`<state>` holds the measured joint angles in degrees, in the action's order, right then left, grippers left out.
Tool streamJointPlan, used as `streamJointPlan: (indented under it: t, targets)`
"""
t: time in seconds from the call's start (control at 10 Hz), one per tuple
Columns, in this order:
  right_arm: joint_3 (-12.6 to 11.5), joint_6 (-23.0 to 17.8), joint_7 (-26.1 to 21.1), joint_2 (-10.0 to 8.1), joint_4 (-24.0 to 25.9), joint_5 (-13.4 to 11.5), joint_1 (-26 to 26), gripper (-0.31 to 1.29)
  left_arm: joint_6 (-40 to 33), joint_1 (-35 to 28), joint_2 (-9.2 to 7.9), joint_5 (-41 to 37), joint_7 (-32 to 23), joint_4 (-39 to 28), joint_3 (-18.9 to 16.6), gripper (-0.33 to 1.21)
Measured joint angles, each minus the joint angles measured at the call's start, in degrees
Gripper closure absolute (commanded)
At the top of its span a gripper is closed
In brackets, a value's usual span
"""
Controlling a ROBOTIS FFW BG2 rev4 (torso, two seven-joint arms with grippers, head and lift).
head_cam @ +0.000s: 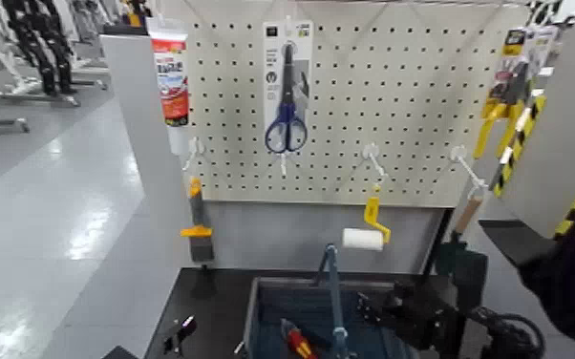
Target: Put the black wrench into the crate.
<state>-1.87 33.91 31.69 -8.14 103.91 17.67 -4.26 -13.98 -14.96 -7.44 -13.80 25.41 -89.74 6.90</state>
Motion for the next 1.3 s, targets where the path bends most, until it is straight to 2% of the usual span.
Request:
streamJointPlan:
  t: [0.2, 0.4, 0.6, 0.7, 0.9, 1.1, 1.3]
  targets:
    - [-1.11, -6.59, -2.27, 1.18, 1.08, -1.06, -2.68, 0.08, -0.03, -0.14, 0.37, 0.06, 0.16, 0.0, -0.31, 0.1]
    - [-1.3, -18.71, -7.16, 2.09, 2.14, -2.55, -7.91, 0.08, -0.17, -0.31, 0.24, 0.09, 0.17, -0.12, -0.37, 0.1]
    - [-1.07, -31.24, -15.4, 2.31, 3.33, -4.29, -14.73, 0.08, -0.25, -0.73, 0.29, 0.09, 0.08, -0.33, -0.66, 0.1]
    - [-0.77, -33.56, -17.91, 1.99, 4.19, -4.62, -17.59, 0.08, -0.28, -0.89, 0.44, 0.11, 0.07, -0.39, -0.84, 0.1]
    - [1.92, -37.03, -23.77, 0.77, 5.74, -6.63, -23.8, 0.08, -0.36, -1.29, 0.59, 0.18, -0.01, -0.57, -1.2, 0.1]
    - [4.6, -44.3, -27.8, 0.79, 3.75, -7.82, -27.38, 0.08, -0.35, -1.45, 0.75, 0.18, -0.02, -0.62, -1.47, 0.1]
    - [5.71, -48.52, -30.94, 0.84, 2.95, -10.93, -29.44, 0.08, -0.24, -1.46, 0.96, 0.18, 0.03, -0.62, -1.55, 0.1]
